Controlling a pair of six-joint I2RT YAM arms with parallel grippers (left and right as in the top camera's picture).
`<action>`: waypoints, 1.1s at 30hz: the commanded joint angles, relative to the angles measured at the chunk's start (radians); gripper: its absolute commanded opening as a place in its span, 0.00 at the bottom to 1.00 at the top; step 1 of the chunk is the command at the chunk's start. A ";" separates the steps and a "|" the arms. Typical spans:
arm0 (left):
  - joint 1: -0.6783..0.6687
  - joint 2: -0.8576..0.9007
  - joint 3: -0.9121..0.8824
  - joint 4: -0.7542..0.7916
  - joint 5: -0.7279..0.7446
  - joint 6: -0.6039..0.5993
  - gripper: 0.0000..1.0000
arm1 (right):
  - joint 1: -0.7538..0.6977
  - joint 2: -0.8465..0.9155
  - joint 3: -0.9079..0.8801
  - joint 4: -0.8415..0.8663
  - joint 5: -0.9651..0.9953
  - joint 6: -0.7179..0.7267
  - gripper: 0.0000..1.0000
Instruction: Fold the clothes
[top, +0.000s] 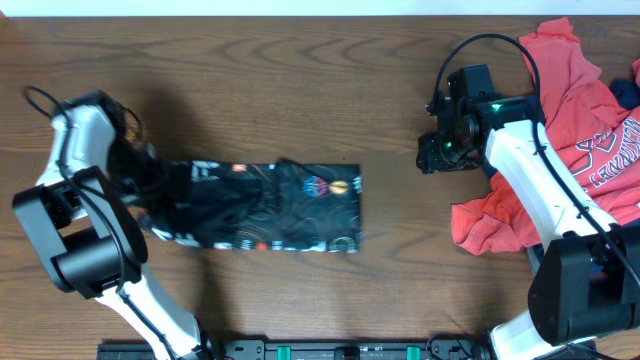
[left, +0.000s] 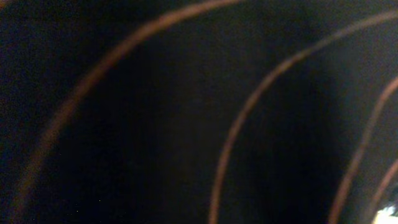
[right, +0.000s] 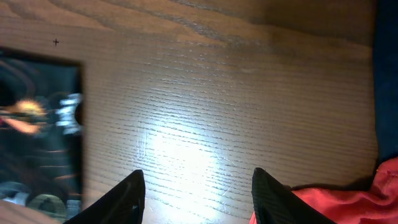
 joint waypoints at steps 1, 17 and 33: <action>0.014 -0.001 0.114 -0.047 -0.059 -0.021 0.06 | -0.003 0.000 0.011 -0.001 0.003 0.005 0.54; -0.304 -0.001 0.196 -0.317 0.080 -0.063 0.06 | -0.003 0.000 0.011 -0.002 0.003 0.005 0.53; -0.631 -0.001 0.170 -0.259 0.080 -0.177 0.09 | -0.003 0.000 0.011 -0.012 0.002 0.005 0.55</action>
